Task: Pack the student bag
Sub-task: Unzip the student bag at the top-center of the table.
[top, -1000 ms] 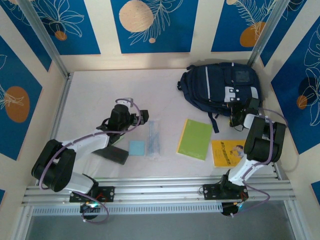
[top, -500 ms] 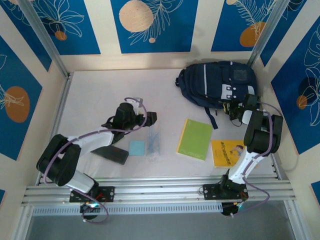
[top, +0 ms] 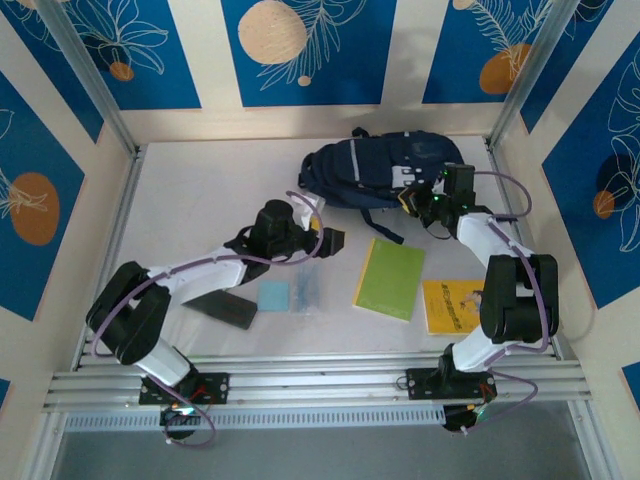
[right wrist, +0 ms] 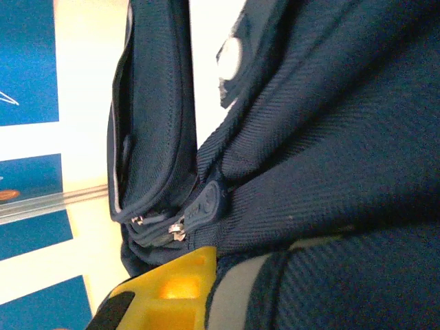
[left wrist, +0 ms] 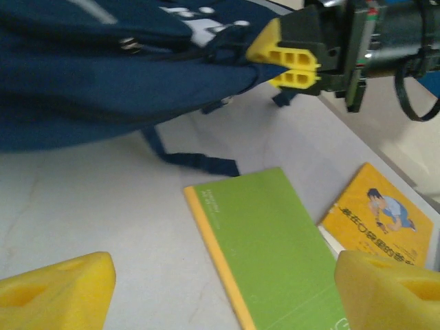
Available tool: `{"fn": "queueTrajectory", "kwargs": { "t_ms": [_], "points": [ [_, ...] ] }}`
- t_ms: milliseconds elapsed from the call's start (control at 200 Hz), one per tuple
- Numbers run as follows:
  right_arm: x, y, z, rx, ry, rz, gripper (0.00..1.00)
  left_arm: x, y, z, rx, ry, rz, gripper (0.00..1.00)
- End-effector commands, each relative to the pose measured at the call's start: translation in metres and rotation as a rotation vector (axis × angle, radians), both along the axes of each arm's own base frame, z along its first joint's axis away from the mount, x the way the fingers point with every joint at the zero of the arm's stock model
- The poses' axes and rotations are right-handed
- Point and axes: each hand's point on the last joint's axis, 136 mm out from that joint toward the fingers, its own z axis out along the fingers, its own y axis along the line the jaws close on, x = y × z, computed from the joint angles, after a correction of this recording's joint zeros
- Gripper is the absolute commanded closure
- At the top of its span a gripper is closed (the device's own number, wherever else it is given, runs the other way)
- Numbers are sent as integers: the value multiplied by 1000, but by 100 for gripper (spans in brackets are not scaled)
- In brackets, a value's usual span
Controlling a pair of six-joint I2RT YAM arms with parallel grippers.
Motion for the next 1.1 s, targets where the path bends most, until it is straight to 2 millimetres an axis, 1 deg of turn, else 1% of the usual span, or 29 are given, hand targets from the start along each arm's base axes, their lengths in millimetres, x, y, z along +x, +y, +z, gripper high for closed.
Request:
{"fn": "queueTrajectory", "kwargs": {
  "t_ms": [0,55,150,265,330,385,425,480,510,580,680,805,985,1095],
  "points": [
    [2,38,38,124,-48,83,100,-10,-22,4,2,-41,-88,18],
    [0,48,38,143,-27,78,100,-11,-28,-1,1,-55,-110,19],
    [0,65,39,169,-11,57,100,-5,-35,-12,15,-48,-113,24],
    [1,84,37,204,7,30,100,1,-44,-19,23,-42,-105,29],
    [2,94,36,216,15,27,100,10,-46,-21,33,-54,-70,31],
    [1,103,35,233,26,31,100,21,-43,-24,46,-68,-15,35],
    [0,109,33,248,37,33,100,30,-40,-27,62,-80,32,40],
    [-2,118,30,267,55,36,100,43,-36,-30,77,-105,93,55],
    [-4,122,28,275,66,37,100,49,-35,-32,86,-121,121,59],
    [-8,128,20,306,96,27,100,63,-33,-36,103,-149,180,59],
    [-14,134,10,365,129,2,100,79,-30,-44,135,-176,250,53],
    [-19,138,11,367,131,4,100,93,-23,-51,173,-195,315,52],
    [-19,134,22,357,101,-1,100,95,-13,-66,225,-171,342,53],
    [-18,133,27,361,91,3,100,95,-6,-79,248,-143,355,60]
  ]
}}
